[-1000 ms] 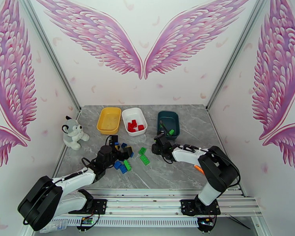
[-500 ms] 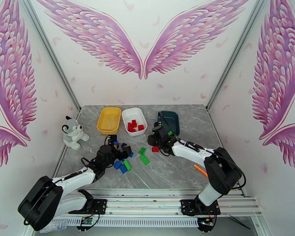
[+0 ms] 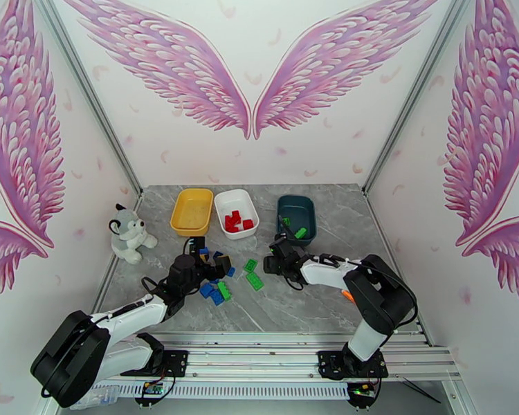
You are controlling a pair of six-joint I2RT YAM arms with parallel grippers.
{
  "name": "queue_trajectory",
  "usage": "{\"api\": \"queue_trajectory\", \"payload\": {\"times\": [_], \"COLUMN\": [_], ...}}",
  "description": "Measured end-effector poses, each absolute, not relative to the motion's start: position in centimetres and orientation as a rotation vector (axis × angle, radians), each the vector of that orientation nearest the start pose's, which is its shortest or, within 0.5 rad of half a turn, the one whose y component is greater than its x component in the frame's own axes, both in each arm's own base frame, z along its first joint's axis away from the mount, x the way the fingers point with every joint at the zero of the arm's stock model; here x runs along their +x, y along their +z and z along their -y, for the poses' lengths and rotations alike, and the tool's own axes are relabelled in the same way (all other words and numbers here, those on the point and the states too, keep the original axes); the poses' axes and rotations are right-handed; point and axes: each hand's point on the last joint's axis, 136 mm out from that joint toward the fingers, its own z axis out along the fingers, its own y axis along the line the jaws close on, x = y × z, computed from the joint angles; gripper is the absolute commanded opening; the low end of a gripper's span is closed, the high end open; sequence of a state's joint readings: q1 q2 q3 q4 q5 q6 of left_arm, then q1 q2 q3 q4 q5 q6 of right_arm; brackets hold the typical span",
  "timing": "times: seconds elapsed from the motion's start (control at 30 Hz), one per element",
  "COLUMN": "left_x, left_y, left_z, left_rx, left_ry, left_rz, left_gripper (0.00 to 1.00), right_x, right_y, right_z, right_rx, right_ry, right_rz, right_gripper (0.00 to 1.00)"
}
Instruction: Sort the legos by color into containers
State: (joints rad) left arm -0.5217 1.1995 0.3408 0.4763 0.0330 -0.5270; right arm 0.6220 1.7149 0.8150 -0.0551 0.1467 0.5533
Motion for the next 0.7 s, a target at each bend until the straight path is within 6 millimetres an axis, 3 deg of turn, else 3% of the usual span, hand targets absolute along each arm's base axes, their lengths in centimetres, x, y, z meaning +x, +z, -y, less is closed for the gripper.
{"api": "queue_trajectory", "payload": {"times": [0.3,0.53,0.7], "left_x": [30.7,30.7,30.8], "left_y": [11.8,11.8,11.8], "left_z": [18.4,18.3,18.3], "left_rx": [0.019,0.018,0.019], "left_ry": [-0.713,-0.713,-0.714], "left_rz": [-2.034,-2.036,-2.036], "left_gripper": [0.99,0.99,0.99], "right_x": [34.4,31.1,29.0], "right_y": [2.4,2.8,2.9], "right_z": [-23.6,-27.7,-27.0], "right_rx": [-0.024,-0.142,-0.177], "right_ry": [0.383,0.519,0.475], "right_rz": [-2.473,-2.488,-2.518], "right_gripper": [0.67,0.66,0.63]}}
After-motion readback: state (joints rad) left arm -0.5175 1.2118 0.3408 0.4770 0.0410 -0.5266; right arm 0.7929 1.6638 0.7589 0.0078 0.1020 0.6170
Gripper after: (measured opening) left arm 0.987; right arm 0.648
